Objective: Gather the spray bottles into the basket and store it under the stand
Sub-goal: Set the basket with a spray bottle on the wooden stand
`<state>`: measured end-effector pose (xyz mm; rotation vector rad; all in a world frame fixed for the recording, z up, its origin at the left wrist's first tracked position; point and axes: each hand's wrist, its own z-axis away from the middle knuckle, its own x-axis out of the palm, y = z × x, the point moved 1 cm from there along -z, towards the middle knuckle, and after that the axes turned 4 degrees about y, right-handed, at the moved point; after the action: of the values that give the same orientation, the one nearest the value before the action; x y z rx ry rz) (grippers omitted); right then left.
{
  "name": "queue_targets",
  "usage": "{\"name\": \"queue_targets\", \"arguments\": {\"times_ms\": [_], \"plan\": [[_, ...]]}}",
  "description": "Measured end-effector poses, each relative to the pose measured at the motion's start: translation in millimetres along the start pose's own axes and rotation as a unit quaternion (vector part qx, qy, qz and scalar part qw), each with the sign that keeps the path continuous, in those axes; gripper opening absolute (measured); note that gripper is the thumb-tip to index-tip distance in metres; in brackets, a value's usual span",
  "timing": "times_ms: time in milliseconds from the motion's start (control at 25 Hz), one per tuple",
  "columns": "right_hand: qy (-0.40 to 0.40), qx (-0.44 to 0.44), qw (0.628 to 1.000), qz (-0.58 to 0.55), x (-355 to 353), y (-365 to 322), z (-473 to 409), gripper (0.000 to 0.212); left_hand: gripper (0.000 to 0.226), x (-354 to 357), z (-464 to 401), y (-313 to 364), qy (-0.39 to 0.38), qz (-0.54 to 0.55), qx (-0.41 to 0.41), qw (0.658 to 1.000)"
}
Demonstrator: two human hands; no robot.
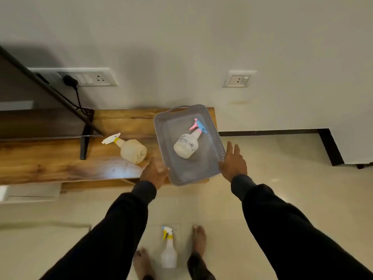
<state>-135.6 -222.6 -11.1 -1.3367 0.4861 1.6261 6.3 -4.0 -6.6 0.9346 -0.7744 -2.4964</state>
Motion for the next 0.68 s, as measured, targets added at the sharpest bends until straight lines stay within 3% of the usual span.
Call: {"name": "queue_targets", "arguments": {"times_ms": [120,320,480,680], "plan": [[-0.057,0.051,0.996,-0.047,29,20,-18,0.084,0.096,35,-22,-25,-0.033,0.069,-0.097,0.992],[-0.026,0.044,0.992,-0.112,59,32,-37,0.058,0.070,65,-51,-48,-0.018,0.090,-0.029,0.995],[0.013,0.057,0.987,-0.147,67,35,-34,0.033,0.054,69,-63,-47,-0.008,0.140,-0.028,0.990],[0.024,0.086,0.976,-0.199,80,35,-22,0.030,0.032,52,-76,-38,0.011,0.076,-0.016,0.997]]}}
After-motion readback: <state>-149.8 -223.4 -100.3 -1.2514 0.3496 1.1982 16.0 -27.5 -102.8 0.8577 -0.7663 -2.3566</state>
